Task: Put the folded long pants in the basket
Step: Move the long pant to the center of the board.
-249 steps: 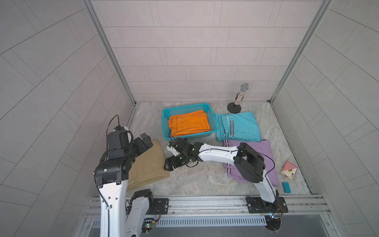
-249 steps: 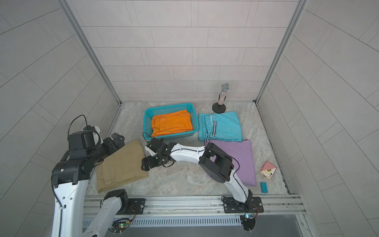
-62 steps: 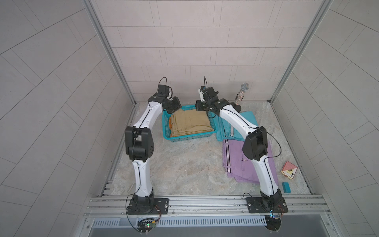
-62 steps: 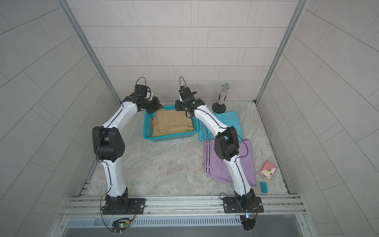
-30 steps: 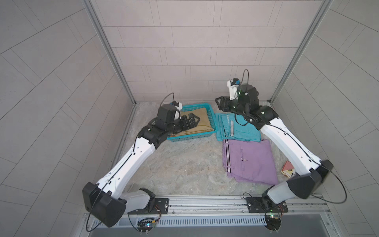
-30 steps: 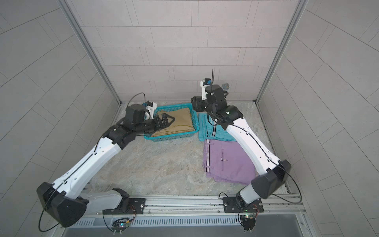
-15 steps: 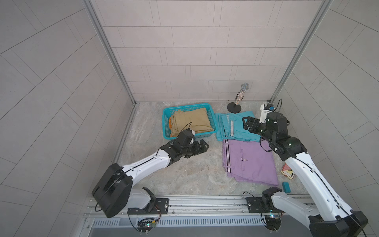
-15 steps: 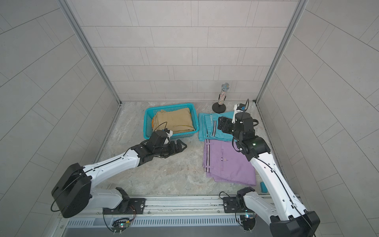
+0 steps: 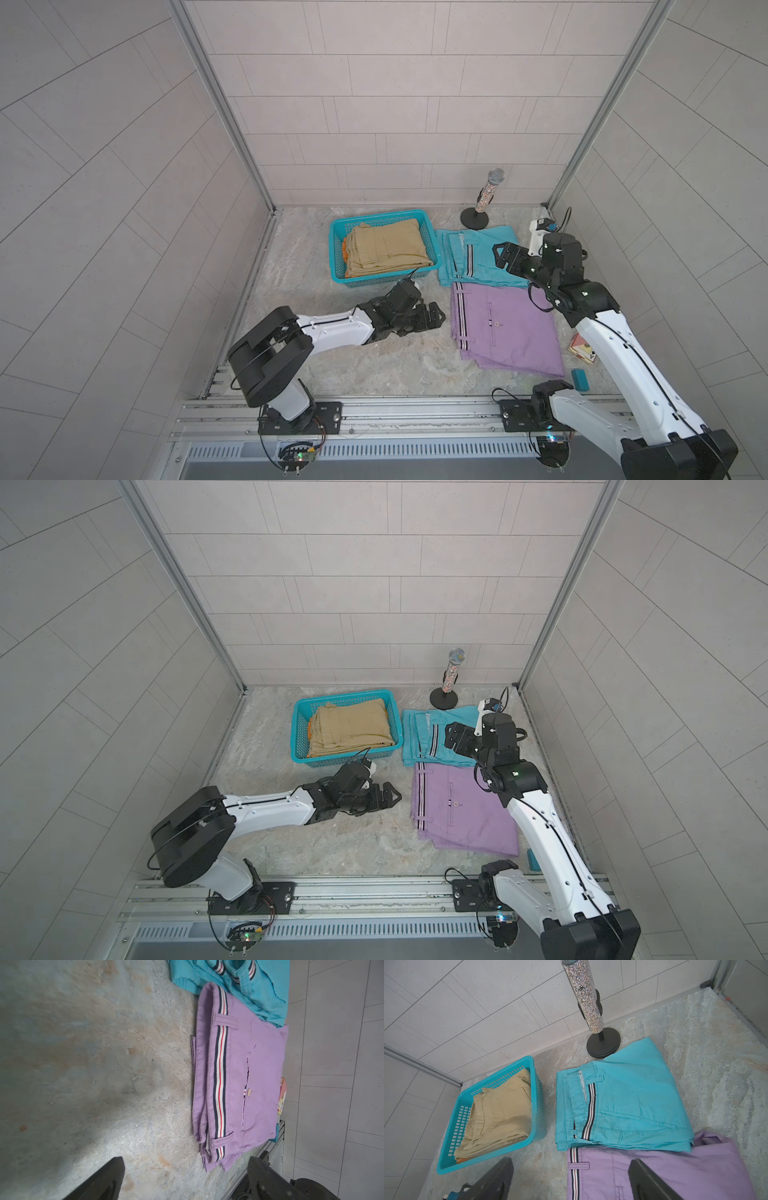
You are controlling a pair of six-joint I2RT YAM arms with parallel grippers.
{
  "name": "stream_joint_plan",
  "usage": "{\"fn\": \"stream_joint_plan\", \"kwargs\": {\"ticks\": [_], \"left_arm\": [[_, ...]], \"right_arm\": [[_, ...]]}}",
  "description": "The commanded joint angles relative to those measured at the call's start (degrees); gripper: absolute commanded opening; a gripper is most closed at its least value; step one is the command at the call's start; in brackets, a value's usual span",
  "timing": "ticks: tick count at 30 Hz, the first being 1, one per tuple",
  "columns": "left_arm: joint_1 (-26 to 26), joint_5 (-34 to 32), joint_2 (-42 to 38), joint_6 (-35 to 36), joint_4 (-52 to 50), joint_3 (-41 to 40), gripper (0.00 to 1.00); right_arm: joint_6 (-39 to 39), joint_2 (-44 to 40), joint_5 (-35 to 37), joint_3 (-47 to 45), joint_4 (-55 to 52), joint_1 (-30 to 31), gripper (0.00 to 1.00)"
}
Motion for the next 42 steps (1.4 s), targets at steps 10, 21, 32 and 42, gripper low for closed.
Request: {"fn": "stream_joint_plan", "kwargs": {"ticks": [10,21,32,42], "left_arm": [[-3.7,2.5,10.5,-2.0,4.7,3.4,1.0],[-6.3,6.6,23.1,-3.4,7.1,9.6,0.97],[-6.4,7.6,34.8,-4.8,11.5,11.1,0.0],[0.1,5.8,13.5,-2.6,11.4,-8.2,0.0]], "right_arm": [[0.3,-1.2,-1.8,-1.2,-0.2,-1.6,0.93],[0.8,-2.4,-2.4,-1.9,-0.2,-1.8,0.94],[0.8,-2.7,-3.4,-2.6,-0.3,-2.1,0.94],[1.8,-3.4,-4.3,-7.0,-0.3,-2.6,0.95]]}}
